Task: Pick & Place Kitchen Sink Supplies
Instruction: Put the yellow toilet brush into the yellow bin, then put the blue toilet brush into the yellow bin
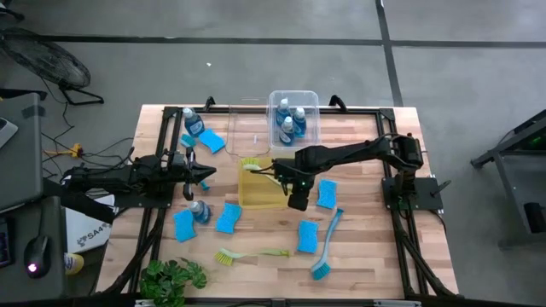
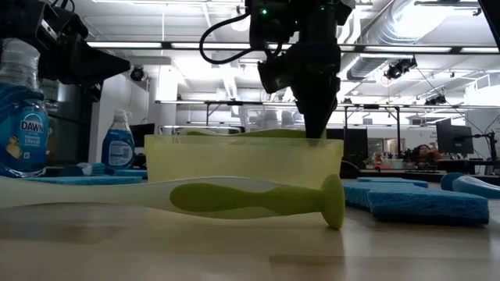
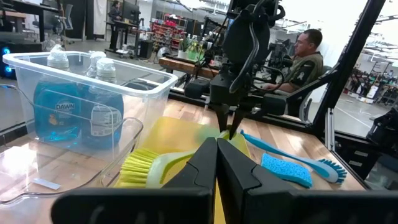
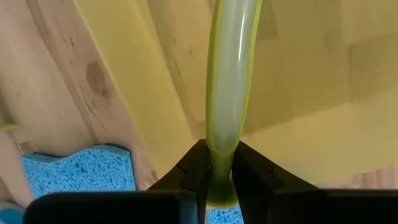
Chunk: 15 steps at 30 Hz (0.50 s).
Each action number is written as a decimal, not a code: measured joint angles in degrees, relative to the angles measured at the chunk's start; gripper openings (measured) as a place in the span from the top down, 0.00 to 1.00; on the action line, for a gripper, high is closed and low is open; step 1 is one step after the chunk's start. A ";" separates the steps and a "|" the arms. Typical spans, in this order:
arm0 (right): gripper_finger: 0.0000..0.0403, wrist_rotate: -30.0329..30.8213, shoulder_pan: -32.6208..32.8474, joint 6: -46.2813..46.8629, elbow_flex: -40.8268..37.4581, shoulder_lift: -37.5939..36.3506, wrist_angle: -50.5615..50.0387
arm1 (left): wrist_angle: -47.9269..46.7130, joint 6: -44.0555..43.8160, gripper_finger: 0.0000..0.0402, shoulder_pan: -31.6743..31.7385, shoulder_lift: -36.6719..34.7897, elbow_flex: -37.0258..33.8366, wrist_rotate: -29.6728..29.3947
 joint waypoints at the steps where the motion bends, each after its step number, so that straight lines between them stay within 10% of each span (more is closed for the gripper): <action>1: 0.86 0.04 0.01 -0.09 0.00 0.00 0.00 | 0.00 0.00 1.00 0.01 -0.02 0.00 -0.01; 15: 0.58 -0.13 0.04 3.78 0.00 -1.00 0.30 | 0.00 -0.02 1.00 0.01 0.00 0.00 -0.01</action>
